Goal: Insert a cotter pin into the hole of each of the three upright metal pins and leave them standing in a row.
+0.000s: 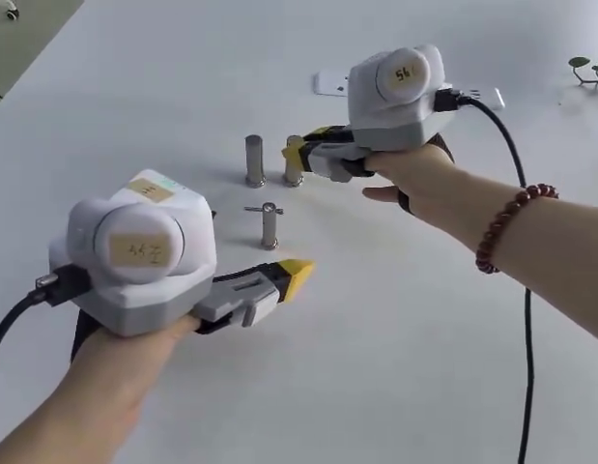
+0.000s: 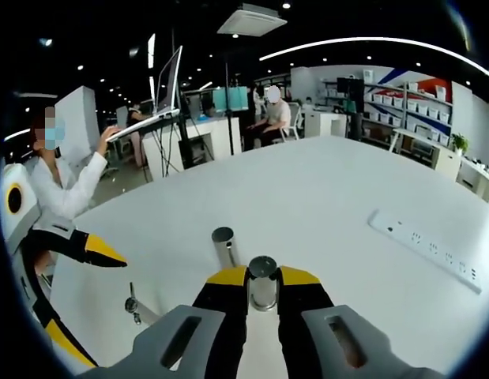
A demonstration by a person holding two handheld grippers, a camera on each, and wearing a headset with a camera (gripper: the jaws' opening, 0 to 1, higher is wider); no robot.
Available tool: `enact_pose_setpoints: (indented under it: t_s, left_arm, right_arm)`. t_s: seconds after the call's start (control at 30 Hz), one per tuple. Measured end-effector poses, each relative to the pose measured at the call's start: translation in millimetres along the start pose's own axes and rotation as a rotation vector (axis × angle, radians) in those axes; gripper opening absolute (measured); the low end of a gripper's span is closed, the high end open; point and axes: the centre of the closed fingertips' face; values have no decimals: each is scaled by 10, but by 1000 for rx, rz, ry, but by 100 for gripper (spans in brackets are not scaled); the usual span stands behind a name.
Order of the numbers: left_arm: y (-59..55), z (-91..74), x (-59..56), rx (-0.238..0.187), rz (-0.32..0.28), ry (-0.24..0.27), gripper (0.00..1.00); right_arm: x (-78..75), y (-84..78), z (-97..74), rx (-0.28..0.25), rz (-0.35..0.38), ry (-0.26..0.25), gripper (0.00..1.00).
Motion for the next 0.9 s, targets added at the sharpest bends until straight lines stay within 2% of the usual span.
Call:
enact_pose_setpoints:
  t_s: [0.27, 0.43, 0.67, 0.9]
  left_arm:
    - [2, -2, -4, 2, 14, -3, 68]
    - [20, -5, -1, -3, 16, -1, 69]
    - [58, -2, -37, -9, 20, -6, 69]
    - [124, -29, -76, -31, 19, -4, 69]
  right_arm:
    - [-53, -23, -28, 17, -33, -30, 8]
    - [-66, -59, -115, 31, -45, -60, 8]
    - [-143, -86, -271, 35, -14, -114, 8]
    - [-101, -141, -497, 48, -12, -170, 8]
Point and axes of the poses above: the centre of the closed fingertips' face, and the gripper's own axes: z roughly forward along the fingers, x roughly to its left, y roughly out of its top, and after that the axes turned 4 degrees about -x, right-handed
